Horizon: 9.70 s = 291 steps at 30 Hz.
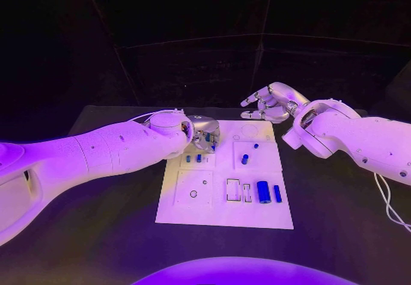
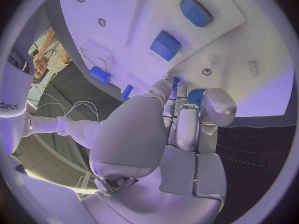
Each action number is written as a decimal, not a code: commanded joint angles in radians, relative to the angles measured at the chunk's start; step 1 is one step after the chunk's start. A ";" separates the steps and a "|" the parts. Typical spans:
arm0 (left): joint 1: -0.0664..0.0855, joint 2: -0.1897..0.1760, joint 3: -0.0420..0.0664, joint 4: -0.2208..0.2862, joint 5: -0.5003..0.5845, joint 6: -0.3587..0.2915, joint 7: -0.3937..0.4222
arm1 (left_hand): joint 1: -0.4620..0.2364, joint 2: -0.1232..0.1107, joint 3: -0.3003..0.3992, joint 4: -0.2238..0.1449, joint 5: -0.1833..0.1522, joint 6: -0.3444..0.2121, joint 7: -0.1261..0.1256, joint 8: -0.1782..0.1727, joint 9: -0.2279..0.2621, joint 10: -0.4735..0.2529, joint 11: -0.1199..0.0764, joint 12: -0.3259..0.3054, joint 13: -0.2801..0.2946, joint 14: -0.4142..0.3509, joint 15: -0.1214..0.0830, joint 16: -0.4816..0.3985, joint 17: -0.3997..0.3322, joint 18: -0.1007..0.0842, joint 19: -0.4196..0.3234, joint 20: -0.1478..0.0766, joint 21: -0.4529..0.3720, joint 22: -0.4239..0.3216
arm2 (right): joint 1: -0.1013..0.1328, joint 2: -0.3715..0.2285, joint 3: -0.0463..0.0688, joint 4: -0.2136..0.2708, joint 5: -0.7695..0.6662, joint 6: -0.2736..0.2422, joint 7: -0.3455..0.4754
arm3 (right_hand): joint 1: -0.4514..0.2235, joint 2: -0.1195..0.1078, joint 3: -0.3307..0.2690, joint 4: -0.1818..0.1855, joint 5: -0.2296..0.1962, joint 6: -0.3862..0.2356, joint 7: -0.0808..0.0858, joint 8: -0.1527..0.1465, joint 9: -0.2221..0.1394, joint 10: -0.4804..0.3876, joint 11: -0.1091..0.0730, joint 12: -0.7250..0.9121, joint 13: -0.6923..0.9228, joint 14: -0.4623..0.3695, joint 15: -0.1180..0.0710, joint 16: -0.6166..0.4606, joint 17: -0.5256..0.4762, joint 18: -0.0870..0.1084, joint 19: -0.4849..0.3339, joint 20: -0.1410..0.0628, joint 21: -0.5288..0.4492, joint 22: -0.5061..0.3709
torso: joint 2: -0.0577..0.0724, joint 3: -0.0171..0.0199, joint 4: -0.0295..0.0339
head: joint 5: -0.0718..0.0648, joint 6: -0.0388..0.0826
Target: Assemble the parts on the task board
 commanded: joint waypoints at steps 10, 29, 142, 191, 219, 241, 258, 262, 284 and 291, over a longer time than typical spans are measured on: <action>-0.003 0.006 -0.002 -0.003 0.009 0.006 -0.001 | 0.015 0.024 0.058 -0.013 0.002 0.053 -0.006 -0.004 -0.003 0.058 -0.014 -0.015 0.001 0.007 -0.011 0.010 -0.002 -0.021 0.014 -0.003 0.036 0.035 | 0.002 0.000 0.001 0.003 -0.002 -0.005 0.008 | -0.001 0.015 -0.005 0.003 0.005 0.007 0.002 0.004 0.000 0.000 -0.003 -0.004 0.000 0.061 -0.007 -0.007 0.076 0.012 -0.008 -0.002 -0.006 0.000 | -0.001 -0.0012 0.0012 | -0.004 -0.002; -0.003 -0.015 -0.001 0.014 0.026 -0.092 0.019 | 0.014 -0.001 0.190 -0.069 -0.002 0.080 0.005 -0.050 -0.017 0.109 -0.009 -0.092 -0.002 0.010 -0.008 0.017 -0.012 -0.027 0.016 -0.003 0.068 0.074 | 0.002 0.000 0.001 0.001 -0.002 -0.005 0.007 | -0.001 0.015 -0.005 0.003 0.005 0.007 0.002 0.004 0.000 0.000 -0.003 -0.004 0.000 0.061 -0.007 -0.007 0.076 0.012 -0.008 -0.002 -0.006 0.000 | 0.000 -0.0020 0.0023 | -0.005 0.000; -0.033 -0.164 0.067 0.089 0.131 0.006 -0.033 | -0.080 -0.077 0.224 -0.104 -0.007 0.010 0.011 -0.151 -0.055 -0.005 0.032 -0.242 -0.007 -0.009 0.024 0.006 -0.072 -0.006 -0.026 0.025 -0.040 0.007 | 0.002 -0.006 0.001 -0.009 -0.005 -0.008 -0.003 | 0.000 0.014 -0.008 0.005 0.007 0.004 0.002 0.003 -0.001 -0.009 -0.003 -0.020 -0.017 0.061 -0.007 -0.010 0.073 0.013 -0.011 -0.003 -0.012 -0.009 | -0.001 -0.0016 0.0012 | 0.002 -0.003; -0.033 -0.387 0.068 0.305 1.433 -0.240 0.475 | -0.117 -0.015 0.162 -0.062 0.000 0.054 0.043 -0.084 -0.051 0.084 0.022 -0.120 0.019 -0.212 0.022 -0.260 -0.533 0.059 -0.196 0.027 -0.508 -0.340 | -0.051 -0.028 -0.036 0.036 -0.703 0.190 -0.297 | 0.080 -0.084 0.214 -0.015 -0.128 0.080 -0.007 -0.018 -0.003 -0.218 0.015 -0.895 -0.900 0.034 0.003 -0.191 -0.154 0.021 -0.008 0.006 -0.051 -0.064 | 0.000 -0.0010 0.0006 | -0.068 0.051; -0.033 -0.380 0.068 0.295 1.440 -0.232 0.477 | -0.112 -0.012 0.162 -0.064 0.001 0.053 0.043 -0.082 -0.052 0.083 0.022 -0.115 0.019 -0.221 0.021 -0.269 -0.550 0.059 -0.198 0.026 -0.515 -0.345 | -0.079 0.010 -0.036 0.007 -0.691 0.225 -0.273 | 0.098 -0.076 0.347 -0.053 -0.113 0.130 -0.003 -0.012 0.001 -0.143 0.012 -0.913 -0.986 0.036 -0.002 -0.182 -0.161 0.018 0.006 0.004 -0.035 -0.040 | 0.000 -0.0013 0.0009 | -0.065 0.035; -0.033 -0.381 0.068 0.285 1.440 -0.231 0.472 | -0.110 -0.013 0.161 -0.066 0.002 0.051 0.044 -0.082 -0.052 0.081 0.022 -0.113 0.019 -0.225 0.022 -0.272 -0.555 0.059 -0.199 0.026 -0.518 -0.347 | -0.092 0.007 -0.036 0.028 -0.738 0.082 -0.301 | 0.086 -0.050 0.458 -0.115 -0.152 0.203 -0.017 0.009 0.008 -0.060 -0.007 -0.913 -1.000 0.035 -0.017 -0.190 -0.199 0.006 0.035 -0.012 0.005 0.025 | -0.001 -0.0010 0.0002 | -0.063 0.030; -0.033 -0.383 0.068 0.278 1.440 -0.229 0.461 | -0.107 -0.014 0.159 -0.069 0.002 0.041 0.048 -0.084 -0.054 0.071 0.026 -0.111 0.018 -0.230 0.023 -0.277 -0.563 0.058 -0.199 0.027 -0.523 -0.352 | -0.093 -0.046 -0.035 0.096 -0.733 0.023 -0.299 | 0.066 -0.057 0.464 -0.119 -0.163 0.207 -0.019 0.007 0.007 -0.055 -0.009 -0.918 -1.002 0.035 -0.019 -0.189 -0.202 0.006 0.035 -0.013 0.007 0.027 | -0.001 -0.0020 0.0006 | -0.062 0.032; -0.033 -0.383 0.068 0.277 1.440 -0.228 0.459 | -0.107 -0.014 0.159 -0.069 0.002 0.039 0.049 -0.085 -0.054 0.069 0.026 -0.111 0.018 -0.231 0.024 -0.278 -0.565 0.058 -0.199 0.027 -0.524 -0.353 | -0.092 -0.073 -0.034 0.131 -0.729 0.010 -0.300 | 0.065 -0.058 0.464 -0.119 -0.163 0.207 -0.019 0.007 0.007 -0.055 -0.009 -0.918 -1.003 0.035 -0.019 -0.189 -0.203 0.006 0.036 -0.013 0.008 0.028 | -0.002 -0.0017 0.0016 | -0.062 0.033; -0.033 -0.374 0.068 0.274 1.440 -0.227 0.457 | -0.107 -0.015 0.157 -0.069 0.002 0.035 0.050 -0.086 -0.055 0.066 0.028 -0.110 0.018 -0.233 0.025 -0.280 -0.570 0.058 -0.199 0.028 -0.526 -0.354 | -0.091 -0.054 -0.026 0.326 -0.638 -0.087 -0.209 | 0.063 -0.063 0.476 -0.132 -0.155 0.206 -0.017 0.003 0.005 -0.054 -0.008 -0.925 -1.005 0.036 -0.019 -0.183 -0.198 0.003 0.041 -0.015 0.015 0.041 | -0.001 -0.0043 0.0023 | -0.014 0.031; -0.032 -0.369 0.068 0.272 1.440 -0.226 0.457 | -0.107 -0.015 0.157 -0.069 0.002 0.034 0.051 -0.086 -0.055 0.064 0.028 -0.109 0.017 -0.234 0.026 -0.281 -0.572 0.058 -0.199 0.028 -0.527 -0.355 | -0.116 0.019 -0.028 0.291 -0.622 -0.061 -0.190 | 0.062 -0.062 0.480 -0.135 -0.151 0.205 -0.016 0.002 0.005 -0.055 -0.007 -0.927 -1.006 0.036 -0.019 -0.183 -0.200 0.004 0.040 -0.015 0.015 0.040 | 0.000 -0.0032 0.0001 | 0.013 0.018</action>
